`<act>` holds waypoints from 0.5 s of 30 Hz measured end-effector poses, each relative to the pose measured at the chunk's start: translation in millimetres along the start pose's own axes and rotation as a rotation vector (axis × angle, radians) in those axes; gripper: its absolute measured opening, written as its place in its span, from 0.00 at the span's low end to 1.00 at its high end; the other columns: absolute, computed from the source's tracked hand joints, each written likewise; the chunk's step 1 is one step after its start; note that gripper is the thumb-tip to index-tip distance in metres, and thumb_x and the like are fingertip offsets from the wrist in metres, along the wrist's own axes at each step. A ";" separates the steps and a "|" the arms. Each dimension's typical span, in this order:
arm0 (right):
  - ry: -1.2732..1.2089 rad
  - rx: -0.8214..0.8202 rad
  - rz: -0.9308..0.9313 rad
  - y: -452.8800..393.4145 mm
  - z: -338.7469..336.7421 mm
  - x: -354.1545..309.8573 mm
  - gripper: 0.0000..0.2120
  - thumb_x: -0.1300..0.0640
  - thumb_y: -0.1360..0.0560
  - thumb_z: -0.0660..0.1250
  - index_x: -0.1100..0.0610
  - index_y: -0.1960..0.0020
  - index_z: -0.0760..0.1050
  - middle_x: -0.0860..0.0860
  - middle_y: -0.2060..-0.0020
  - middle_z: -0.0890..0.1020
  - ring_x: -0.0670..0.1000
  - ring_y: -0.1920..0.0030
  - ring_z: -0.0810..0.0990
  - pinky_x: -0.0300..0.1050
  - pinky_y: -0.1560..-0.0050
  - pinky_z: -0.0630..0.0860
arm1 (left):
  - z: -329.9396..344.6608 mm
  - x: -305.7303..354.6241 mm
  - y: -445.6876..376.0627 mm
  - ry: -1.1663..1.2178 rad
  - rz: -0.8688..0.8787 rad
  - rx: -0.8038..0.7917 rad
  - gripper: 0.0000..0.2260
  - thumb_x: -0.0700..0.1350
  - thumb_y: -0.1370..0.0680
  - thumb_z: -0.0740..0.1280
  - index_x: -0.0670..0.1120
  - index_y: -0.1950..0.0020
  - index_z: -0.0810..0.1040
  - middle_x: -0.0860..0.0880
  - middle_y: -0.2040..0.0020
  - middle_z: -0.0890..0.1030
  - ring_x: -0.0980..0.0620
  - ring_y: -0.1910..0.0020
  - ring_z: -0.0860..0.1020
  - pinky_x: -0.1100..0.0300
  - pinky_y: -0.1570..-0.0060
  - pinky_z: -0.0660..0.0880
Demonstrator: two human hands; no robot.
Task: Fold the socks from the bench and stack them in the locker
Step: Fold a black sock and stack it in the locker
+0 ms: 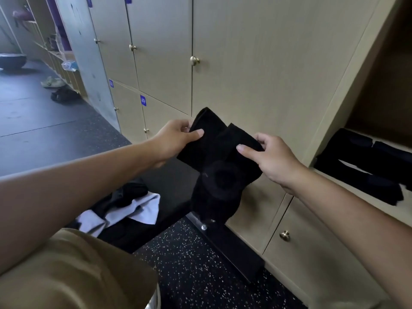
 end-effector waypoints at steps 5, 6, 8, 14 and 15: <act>0.057 0.008 0.000 13.4 -21.9 2.2 0.08 0.53 0.22 0.73 0.57 0.50 0.79 0.54 0.54 0.86 0.53 0.55 0.85 0.44 0.55 0.77 | -5.2 -24.1 -3.7 -0.062 -0.093 -0.006 0.08 0.45 0.17 0.67 0.40 0.45 0.79 0.40 0.47 0.85 0.41 0.46 0.85 0.52 0.51 0.82; 0.067 0.012 0.003 15.1 -24.9 3.4 0.08 0.53 0.23 0.73 0.57 0.51 0.80 0.54 0.54 0.86 0.53 0.54 0.85 0.44 0.54 0.77 | -4.5 -26.4 -3.2 -0.067 -0.098 -0.014 0.08 0.45 0.17 0.67 0.40 0.46 0.79 0.41 0.48 0.85 0.42 0.47 0.85 0.52 0.51 0.82; 0.070 0.023 0.014 18.5 -31.2 6.4 0.08 0.53 0.24 0.75 0.57 0.51 0.80 0.53 0.55 0.87 0.53 0.54 0.86 0.44 0.53 0.78 | -1.8 -27.6 -1.6 -0.065 -0.087 -0.033 0.10 0.46 0.17 0.67 0.38 0.46 0.78 0.42 0.50 0.86 0.43 0.50 0.86 0.52 0.50 0.82; 0.044 0.054 0.045 33.1 -56.9 11.5 0.08 0.52 0.24 0.74 0.56 0.51 0.81 0.50 0.57 0.88 0.53 0.54 0.87 0.56 0.43 0.82 | 19.5 5.3 14.0 0.025 0.041 -0.145 0.13 0.47 0.14 0.61 0.40 0.51 0.78 0.48 0.61 0.83 0.53 0.63 0.80 0.61 0.60 0.77; 0.039 0.059 0.041 36.2 -61.5 10.6 0.07 0.52 0.23 0.73 0.55 0.51 0.81 0.49 0.57 0.88 0.52 0.55 0.87 0.56 0.42 0.82 | 23.7 10.5 16.6 0.043 0.064 -0.185 0.15 0.48 0.14 0.62 0.37 0.50 0.78 0.46 0.59 0.82 0.51 0.62 0.80 0.60 0.59 0.77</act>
Point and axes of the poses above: each hand's wrist, its own y-axis away from the middle knuckle, its own z-axis out of the palm, x = y × z, the point moved 8 cm from there along -y, towards the middle knuckle
